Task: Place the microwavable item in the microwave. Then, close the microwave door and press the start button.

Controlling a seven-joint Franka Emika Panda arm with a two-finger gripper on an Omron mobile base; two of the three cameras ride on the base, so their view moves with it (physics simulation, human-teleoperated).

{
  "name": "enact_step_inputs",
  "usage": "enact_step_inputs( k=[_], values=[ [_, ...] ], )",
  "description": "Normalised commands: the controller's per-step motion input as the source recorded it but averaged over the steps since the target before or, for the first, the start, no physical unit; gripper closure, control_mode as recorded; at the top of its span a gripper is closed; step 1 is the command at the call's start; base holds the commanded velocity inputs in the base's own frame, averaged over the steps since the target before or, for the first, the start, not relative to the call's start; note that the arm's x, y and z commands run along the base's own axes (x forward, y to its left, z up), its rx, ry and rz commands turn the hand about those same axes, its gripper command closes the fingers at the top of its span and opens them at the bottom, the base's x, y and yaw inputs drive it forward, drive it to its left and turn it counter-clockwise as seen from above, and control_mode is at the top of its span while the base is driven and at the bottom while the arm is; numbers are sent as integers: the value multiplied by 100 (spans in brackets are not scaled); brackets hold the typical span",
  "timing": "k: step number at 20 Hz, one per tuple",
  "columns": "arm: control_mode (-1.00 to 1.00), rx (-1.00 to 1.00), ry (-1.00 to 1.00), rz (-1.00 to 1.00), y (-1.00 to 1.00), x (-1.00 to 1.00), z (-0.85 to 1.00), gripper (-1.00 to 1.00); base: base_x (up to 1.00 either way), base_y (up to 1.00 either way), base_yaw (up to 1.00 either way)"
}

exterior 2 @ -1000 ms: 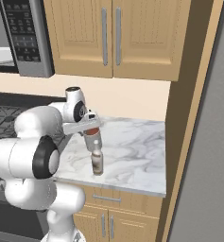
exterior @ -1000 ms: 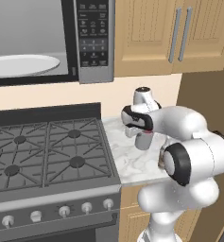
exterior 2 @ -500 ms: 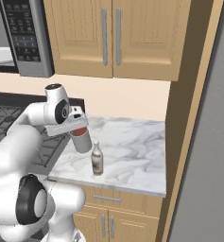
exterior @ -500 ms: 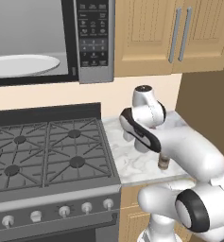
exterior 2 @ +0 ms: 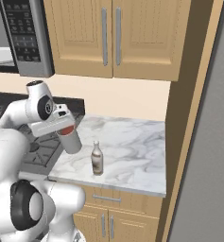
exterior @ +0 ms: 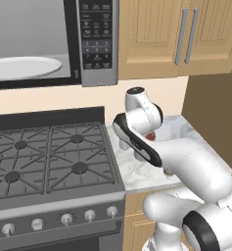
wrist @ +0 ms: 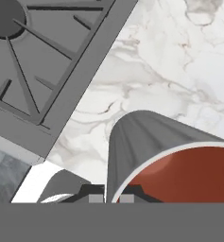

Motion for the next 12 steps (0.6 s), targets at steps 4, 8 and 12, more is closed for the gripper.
enact_step_inputs(
  k=[4, 8, 12],
  values=[
    [-100, -4, 12, 6, 29, 0, -22, 100, 0, 0, 0],
    [100, 0, 7, 1, 12, -20, -4, 100, -20, 8, 0],
    [100, 0, 0, 0, 0, 0, 0, 100, -98, 73, 0]
  ],
)
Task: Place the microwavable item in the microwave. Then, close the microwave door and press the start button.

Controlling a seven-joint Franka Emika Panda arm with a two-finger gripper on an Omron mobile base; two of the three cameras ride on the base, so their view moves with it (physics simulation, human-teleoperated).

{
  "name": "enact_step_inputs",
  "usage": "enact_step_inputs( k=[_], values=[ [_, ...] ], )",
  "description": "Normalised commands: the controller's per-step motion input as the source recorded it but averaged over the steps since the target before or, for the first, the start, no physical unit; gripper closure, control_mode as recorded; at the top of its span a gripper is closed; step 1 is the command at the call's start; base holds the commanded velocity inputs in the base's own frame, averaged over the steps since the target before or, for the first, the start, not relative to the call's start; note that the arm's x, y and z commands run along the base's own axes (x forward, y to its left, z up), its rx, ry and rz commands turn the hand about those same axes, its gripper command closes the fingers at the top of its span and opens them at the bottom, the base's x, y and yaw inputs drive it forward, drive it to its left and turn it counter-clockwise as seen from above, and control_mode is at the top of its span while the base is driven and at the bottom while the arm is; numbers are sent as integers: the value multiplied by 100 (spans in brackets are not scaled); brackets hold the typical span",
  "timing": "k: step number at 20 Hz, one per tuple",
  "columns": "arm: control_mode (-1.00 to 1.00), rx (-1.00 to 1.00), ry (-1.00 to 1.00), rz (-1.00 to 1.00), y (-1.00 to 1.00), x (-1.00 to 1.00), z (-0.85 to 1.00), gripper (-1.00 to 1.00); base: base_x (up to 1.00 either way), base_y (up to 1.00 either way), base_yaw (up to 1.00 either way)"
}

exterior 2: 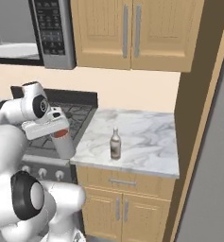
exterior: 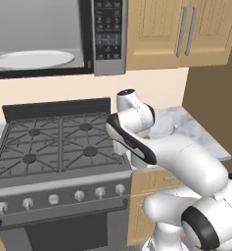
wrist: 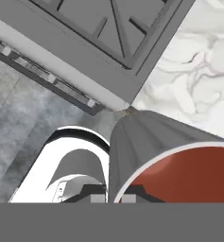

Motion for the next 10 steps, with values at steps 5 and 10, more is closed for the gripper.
enact_step_inputs(
  k=[5, 10],
  values=[
    [100, 0, 0, 0, 0, 0, 0, 100, -61, 99, 0],
    [100, 0, 0, 0, 0, 0, 0, 100, 43, 87, 0]
  ],
)
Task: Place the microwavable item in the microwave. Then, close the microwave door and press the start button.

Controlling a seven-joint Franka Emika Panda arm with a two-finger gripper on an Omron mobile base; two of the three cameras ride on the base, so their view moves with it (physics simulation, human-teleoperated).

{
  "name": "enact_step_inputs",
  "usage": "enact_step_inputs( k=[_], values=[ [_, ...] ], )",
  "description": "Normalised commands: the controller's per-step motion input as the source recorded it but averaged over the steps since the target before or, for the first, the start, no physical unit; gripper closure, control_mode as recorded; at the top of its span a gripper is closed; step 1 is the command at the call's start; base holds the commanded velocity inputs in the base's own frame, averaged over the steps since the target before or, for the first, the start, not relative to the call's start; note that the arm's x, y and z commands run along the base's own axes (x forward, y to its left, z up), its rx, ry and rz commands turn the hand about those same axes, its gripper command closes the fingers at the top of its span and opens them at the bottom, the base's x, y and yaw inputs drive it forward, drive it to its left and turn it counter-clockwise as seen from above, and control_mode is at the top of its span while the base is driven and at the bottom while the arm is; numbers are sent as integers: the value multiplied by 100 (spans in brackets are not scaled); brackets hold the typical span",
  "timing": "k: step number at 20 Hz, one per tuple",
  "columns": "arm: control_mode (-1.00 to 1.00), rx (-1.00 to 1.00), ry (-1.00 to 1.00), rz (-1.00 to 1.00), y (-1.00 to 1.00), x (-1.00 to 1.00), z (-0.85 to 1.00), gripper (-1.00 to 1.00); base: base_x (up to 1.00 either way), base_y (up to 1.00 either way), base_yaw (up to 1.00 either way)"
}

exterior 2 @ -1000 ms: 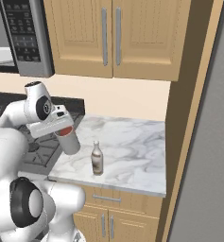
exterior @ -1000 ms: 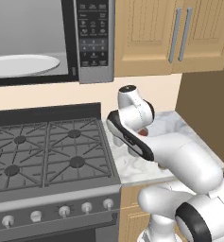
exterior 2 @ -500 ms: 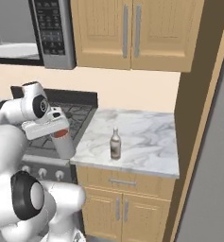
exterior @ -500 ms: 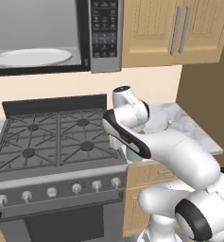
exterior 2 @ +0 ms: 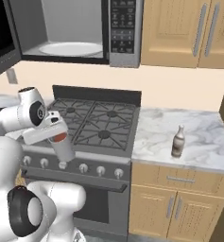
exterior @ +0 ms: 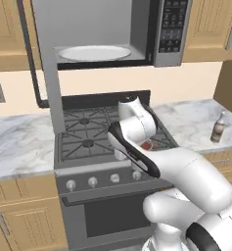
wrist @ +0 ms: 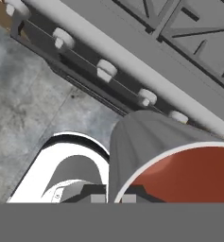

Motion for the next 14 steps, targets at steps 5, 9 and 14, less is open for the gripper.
enact_step_inputs(
  k=[5, 9, 14],
  values=[
    [100, 0, 0, 0, 0, 0, 0, 100, 57, 25, 0],
    [100, 0, 0, 0, 0, 0, 0, 100, 48, -5, 6],
    [100, 0, 0, 0, 0, 0, 0, 100, 57, 0, 8]
  ],
)
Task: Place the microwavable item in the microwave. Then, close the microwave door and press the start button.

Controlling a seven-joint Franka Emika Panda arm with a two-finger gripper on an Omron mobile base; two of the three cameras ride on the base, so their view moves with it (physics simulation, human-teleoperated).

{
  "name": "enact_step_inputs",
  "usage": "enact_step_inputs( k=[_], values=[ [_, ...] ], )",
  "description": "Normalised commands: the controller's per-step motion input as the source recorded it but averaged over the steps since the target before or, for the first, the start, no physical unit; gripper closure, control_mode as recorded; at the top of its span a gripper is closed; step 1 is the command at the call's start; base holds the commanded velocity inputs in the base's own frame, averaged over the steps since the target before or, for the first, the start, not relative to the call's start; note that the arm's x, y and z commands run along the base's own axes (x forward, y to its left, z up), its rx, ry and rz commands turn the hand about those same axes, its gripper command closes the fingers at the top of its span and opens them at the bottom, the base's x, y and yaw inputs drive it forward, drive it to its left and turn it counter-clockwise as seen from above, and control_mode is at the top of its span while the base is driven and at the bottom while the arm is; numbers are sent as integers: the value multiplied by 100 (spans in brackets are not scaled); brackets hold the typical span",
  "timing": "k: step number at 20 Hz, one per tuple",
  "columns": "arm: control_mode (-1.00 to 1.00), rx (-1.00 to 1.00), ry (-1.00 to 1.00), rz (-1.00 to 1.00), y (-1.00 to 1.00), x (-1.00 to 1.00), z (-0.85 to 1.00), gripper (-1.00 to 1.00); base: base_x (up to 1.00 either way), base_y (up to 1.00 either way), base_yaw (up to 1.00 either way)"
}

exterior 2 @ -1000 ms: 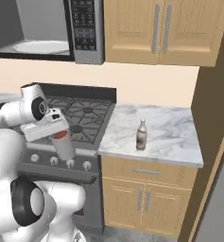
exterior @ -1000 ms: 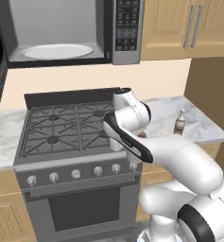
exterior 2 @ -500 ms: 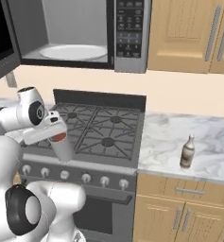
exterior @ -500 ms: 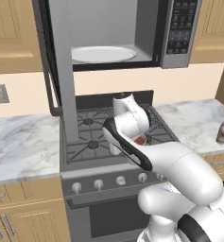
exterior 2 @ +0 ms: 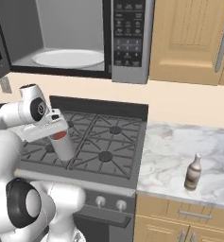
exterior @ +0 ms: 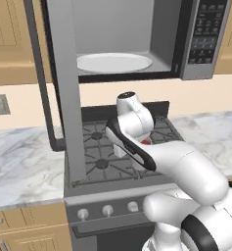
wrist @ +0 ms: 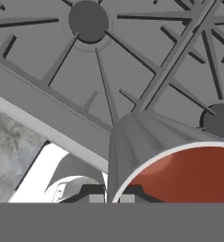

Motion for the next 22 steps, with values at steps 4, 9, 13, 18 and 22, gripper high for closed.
enact_step_inputs(
  k=[4, 9, 13, 18, 22],
  values=[
    [100, 0, 0, 0, 0, 0, 0, 100, 35, 0, 9],
    [100, 0, 0, 0, 0, 0, 0, 100, 7, 0, 6],
    [100, 0, 0, 0, 0, 0, 0, 100, 5, 0, 1],
    [100, 0, 0, 0, 0, 0, 0, 100, 9, 0, 3],
    [-100, 0, -23, 18, 0, -5, 27, 100, 0, 0, 0]
  ],
)
